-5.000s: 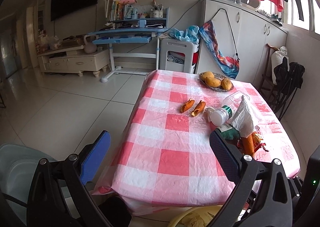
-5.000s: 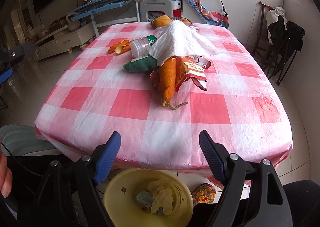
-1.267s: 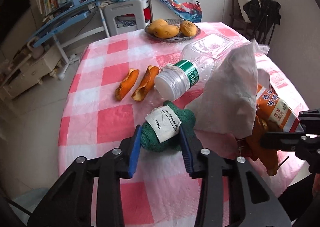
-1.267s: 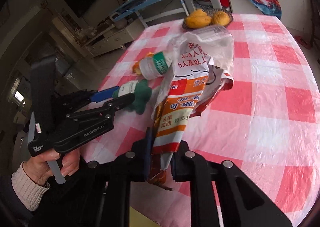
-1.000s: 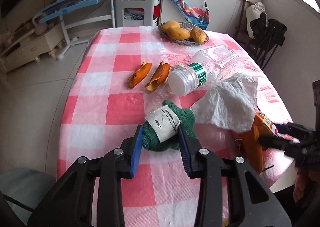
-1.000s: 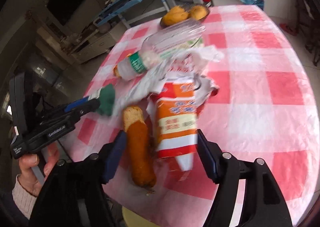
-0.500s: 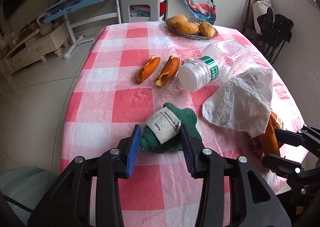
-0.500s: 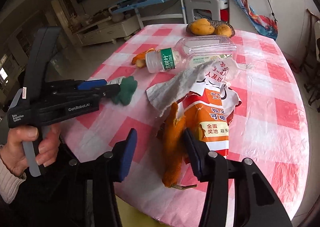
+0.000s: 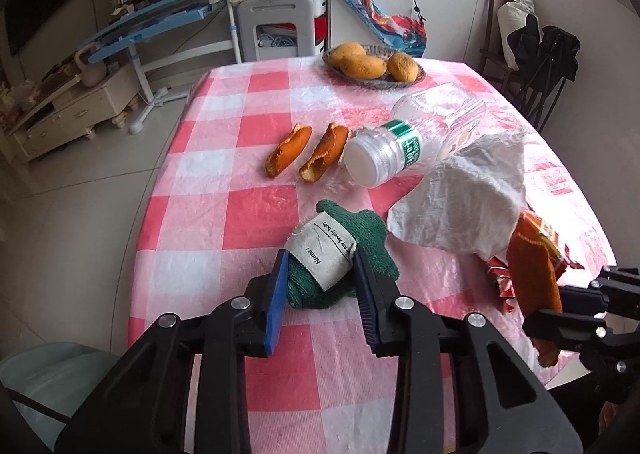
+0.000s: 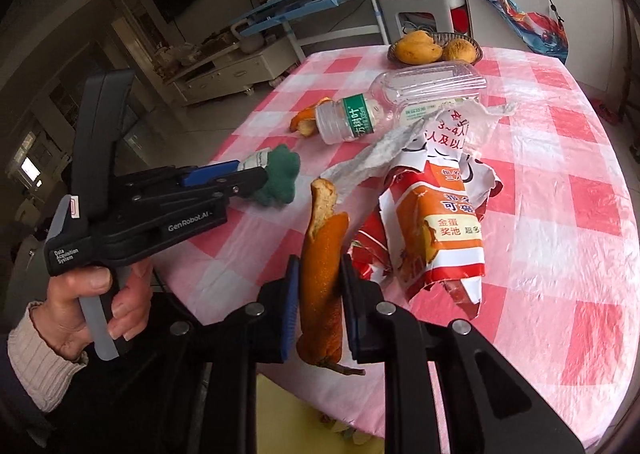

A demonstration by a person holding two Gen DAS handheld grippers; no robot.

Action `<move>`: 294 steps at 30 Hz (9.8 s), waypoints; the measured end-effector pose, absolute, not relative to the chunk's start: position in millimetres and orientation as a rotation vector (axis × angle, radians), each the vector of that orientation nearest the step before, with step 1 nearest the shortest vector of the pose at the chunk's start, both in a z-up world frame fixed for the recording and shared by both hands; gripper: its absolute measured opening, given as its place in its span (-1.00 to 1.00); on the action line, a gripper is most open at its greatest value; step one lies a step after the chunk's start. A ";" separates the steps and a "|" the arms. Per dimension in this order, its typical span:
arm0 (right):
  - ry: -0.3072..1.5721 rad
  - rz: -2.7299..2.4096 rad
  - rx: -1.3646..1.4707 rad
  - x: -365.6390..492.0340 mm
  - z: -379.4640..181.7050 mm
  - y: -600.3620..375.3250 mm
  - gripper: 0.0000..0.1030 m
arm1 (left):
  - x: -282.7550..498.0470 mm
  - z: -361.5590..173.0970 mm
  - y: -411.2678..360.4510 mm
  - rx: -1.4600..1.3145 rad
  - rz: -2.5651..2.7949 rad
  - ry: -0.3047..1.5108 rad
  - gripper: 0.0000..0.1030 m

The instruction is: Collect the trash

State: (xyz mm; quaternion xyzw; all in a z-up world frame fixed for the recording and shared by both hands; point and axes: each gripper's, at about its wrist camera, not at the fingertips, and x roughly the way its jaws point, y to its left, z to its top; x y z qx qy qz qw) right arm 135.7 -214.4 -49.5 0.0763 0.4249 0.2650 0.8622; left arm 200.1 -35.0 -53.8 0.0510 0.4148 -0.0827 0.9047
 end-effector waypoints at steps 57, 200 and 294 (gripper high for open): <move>0.714 0.170 0.228 43.7 -48.0 -240.3 0.66 | 36.2 -11.8 -23.0 0.082 -0.179 0.724 0.54; 0.903 0.482 -0.058 108.9 -54.7 -208.5 -0.43 | 152.4 -51.3 -51.3 0.080 -0.181 0.806 0.86; 0.833 0.459 0.155 106.5 -45.2 -220.0 -0.45 | 129.9 -32.9 -43.5 0.156 -0.177 0.733 -0.91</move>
